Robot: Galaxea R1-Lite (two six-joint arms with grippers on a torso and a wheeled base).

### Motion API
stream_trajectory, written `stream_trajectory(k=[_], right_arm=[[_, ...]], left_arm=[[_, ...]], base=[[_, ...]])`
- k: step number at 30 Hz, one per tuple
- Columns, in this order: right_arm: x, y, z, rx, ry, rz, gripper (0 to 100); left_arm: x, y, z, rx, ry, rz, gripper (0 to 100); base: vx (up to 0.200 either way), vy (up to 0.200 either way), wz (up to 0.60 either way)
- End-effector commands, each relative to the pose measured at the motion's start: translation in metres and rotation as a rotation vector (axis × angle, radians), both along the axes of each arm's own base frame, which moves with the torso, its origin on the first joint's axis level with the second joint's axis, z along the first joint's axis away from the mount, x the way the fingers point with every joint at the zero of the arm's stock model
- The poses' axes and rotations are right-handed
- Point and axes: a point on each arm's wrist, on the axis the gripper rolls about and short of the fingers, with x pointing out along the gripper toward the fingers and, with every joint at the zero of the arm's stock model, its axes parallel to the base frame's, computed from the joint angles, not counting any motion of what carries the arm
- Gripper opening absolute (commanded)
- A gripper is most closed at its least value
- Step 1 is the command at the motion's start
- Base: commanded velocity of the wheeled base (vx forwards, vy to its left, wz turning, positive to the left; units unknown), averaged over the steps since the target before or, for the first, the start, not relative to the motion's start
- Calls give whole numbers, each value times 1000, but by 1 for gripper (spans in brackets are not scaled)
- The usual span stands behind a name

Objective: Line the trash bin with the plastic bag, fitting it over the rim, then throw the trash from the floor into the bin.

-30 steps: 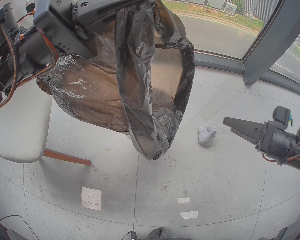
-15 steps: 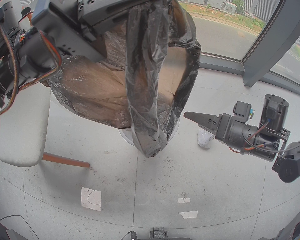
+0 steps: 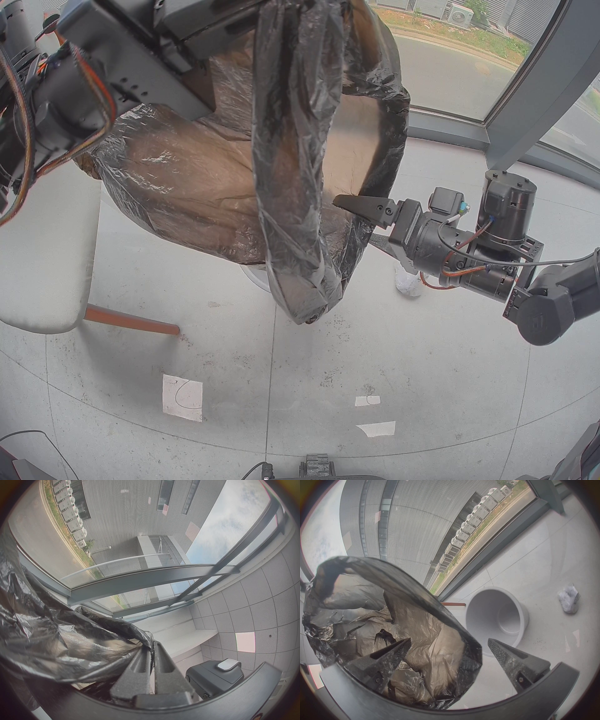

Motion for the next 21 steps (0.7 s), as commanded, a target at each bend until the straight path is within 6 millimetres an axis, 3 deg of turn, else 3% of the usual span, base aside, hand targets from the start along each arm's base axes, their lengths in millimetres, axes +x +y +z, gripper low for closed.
stream_trajectory(k=[1,4,5,18,21], right_arm=[[2,9,-9,-11,21,19,100],[4,12,-13,-18,27,11,100],[4,12,-13,-17,24,7,0],[-1,9,-11,34,18,-9,0],[-2,2,-1,46,-7,-24,0]], left_arm=[[0,0,-2,-2,0,-3,0],[1,-1,-4,1,3,-3,0],[1,-1,-4,2,5,-3,0],[7,-5,-11,17,16,-4,0],[11,-8,-15,33,22,-18,0]], base=[[0,0,0],[67,0,0],[200,0,0],[200,0,0],[200,0,0]])
